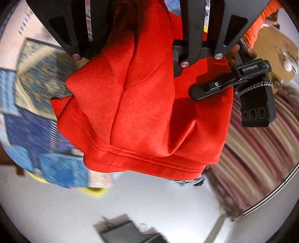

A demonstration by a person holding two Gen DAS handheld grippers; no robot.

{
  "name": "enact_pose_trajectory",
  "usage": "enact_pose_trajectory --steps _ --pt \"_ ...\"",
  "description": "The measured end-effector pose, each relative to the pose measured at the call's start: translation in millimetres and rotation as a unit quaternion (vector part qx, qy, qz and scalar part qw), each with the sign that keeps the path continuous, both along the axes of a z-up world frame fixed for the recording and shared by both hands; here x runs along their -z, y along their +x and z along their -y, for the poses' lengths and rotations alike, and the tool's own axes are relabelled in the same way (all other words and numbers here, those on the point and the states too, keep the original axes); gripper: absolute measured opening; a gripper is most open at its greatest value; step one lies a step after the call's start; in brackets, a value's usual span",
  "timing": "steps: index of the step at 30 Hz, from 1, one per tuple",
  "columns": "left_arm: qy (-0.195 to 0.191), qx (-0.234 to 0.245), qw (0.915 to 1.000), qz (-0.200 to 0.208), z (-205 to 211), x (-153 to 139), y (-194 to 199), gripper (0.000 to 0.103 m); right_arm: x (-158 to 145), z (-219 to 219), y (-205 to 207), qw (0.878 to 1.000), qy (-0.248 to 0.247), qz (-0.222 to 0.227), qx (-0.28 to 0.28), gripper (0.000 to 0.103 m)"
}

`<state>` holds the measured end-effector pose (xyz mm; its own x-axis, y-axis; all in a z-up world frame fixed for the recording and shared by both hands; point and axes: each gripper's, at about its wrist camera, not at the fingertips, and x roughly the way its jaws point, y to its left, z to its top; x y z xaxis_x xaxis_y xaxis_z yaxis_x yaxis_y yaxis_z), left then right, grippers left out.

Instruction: Fold large clothes

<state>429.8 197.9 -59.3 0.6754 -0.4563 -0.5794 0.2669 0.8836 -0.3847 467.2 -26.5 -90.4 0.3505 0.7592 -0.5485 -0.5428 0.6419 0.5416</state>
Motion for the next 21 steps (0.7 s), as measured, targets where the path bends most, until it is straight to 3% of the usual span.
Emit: enact_pose_trajectory --steps 6,12,16,18,20,21 --pt "-0.008 -0.058 0.9983 -0.008 -87.3 5.1 -17.2 0.035 9.5 -108.2 13.9 0.999 0.007 -0.016 -0.045 0.028" --pt "-0.023 -0.122 0.9897 -0.072 -176.5 50.3 -10.3 0.036 65.4 -206.6 46.1 0.994 -0.002 -0.074 -0.082 0.028" --pt "-0.033 -0.167 0.9753 -0.141 -230.4 112.3 3.4 0.038 123.6 -257.1 69.8 0.987 -0.028 -0.122 -0.099 0.028" --pt "-0.036 -0.193 0.9641 -0.178 -252.2 148.8 10.7 0.041 155.3 -275.6 83.6 0.984 -0.060 -0.131 -0.101 0.029" --pt "-0.077 -0.215 0.9540 -0.194 -276.1 180.8 10.7 0.049 175.7 -279.5 96.6 0.983 -0.074 -0.130 -0.109 0.029" --pt "-0.118 -0.213 0.9513 -0.189 -285.5 190.2 9.3 0.050 181.1 -277.2 100.6 0.983 -0.064 -0.128 -0.117 0.030"
